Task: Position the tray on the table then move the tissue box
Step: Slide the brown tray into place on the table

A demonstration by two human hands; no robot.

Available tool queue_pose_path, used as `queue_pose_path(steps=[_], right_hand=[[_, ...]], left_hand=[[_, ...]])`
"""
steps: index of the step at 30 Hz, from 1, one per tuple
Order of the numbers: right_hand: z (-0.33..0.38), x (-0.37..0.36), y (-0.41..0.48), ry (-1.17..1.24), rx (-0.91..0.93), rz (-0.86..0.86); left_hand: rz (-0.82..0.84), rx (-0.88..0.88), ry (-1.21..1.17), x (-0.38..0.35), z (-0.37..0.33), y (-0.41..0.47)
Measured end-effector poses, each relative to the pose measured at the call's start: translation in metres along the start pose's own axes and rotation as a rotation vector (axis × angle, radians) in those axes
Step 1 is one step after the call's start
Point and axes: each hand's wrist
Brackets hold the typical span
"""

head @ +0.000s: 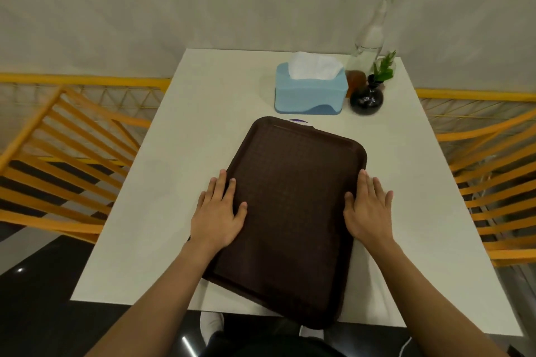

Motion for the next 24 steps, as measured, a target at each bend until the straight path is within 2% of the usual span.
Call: queue_pose_path(steps=[4,9,14,20,24], right_hand=[[0.045,-0.003,0.022,-0.028,0.085,-0.023],[0.093,-0.013,0.02,-0.002,0.136,-0.057],[0.114,-0.035,-0.019,-0.025,0.087,-0.015],[0.13,-0.05,-0.04,-0.011,0.016,0.044],[0.15,-0.056,-0.034,-0.04,0.04,0.077]], left_hand=[[-0.004,0.022,0.044,0.012,0.047,-0.008],[-0.111,0.043,0.04,0.023,0.099,-0.015],[-0.15,-0.054,0.004,0.026,0.129,-0.002],[-0.121,-0.052,-0.039,0.02,0.149,0.01],[-0.123,-0.044,-0.029,0.021,0.173,0.017]])
Point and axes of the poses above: each hand's wrist, its own y-axis towards the middle knuckle, its own x-axis out of the back of the hand, z = x × y, and after that the axes turned 4 degrees about z, right-handed
